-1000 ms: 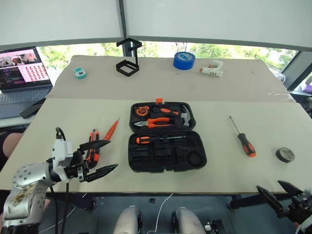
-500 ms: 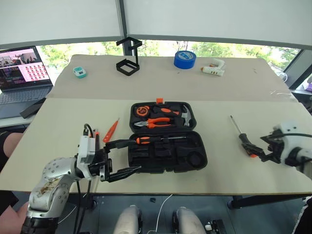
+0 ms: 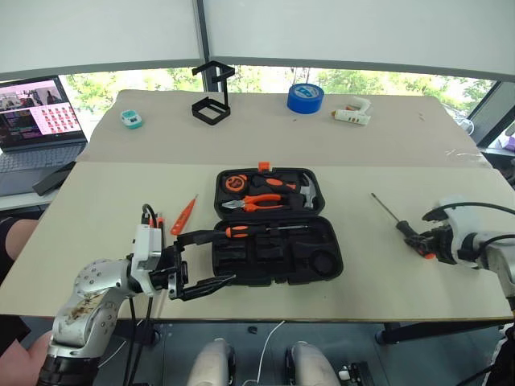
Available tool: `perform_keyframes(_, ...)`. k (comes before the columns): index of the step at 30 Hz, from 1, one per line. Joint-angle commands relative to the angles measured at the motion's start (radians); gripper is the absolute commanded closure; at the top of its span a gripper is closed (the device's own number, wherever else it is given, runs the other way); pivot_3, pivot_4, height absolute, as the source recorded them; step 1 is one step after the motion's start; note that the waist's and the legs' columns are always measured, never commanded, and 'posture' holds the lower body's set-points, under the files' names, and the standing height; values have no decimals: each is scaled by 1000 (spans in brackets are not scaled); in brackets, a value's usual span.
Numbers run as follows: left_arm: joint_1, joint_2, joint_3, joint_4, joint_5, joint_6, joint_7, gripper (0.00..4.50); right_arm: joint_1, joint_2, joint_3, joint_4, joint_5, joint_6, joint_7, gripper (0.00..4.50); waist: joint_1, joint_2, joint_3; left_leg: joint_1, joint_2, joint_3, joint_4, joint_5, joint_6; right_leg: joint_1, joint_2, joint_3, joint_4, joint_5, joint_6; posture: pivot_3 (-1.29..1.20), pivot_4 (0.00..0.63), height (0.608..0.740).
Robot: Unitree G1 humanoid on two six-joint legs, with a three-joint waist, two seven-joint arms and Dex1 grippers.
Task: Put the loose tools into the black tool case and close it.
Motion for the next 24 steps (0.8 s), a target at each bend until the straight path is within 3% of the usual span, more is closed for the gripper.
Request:
perform_keyframes(1,19,3,72,-38,-19,-24,46,0,-11,-20,-92,-152,30,-453,203,3506,-9,1,1,0,0,0,0,0,0,0,1,0,0,0,0,0,150,740)
perform_keyframes(3,35,7,94,-36,-17,-27,59,0,-66,-3,-31,-184,38,-579,322,3506,-23,1,1,2,1,1,-1,0,0,0,2,3,1,0,1,0,150,740)
perform_keyframes(6,71,20,126,-27,-5,-29,65,0,-211,60,111,-221,39,-576,438,3506,-38,1,2,4,3,1,-1,0,0,1,5,3,1,0,1,0,150,740)
perform_keyframes(14,186,24,166,-55,33,-69,92,0,-510,214,478,-117,-204,-544,564,3506,-19,1,5,1,2,3,-1,0,0,-3,0,3,1,1,-1,0,150,740)
perform_keyframes(24,244,16,178,-125,24,-64,157,0,-516,310,569,-102,-314,-440,528,3506,-10,0,5,-7,1,3,0,0,0,-13,-3,1,3,3,-3,0,150,740)
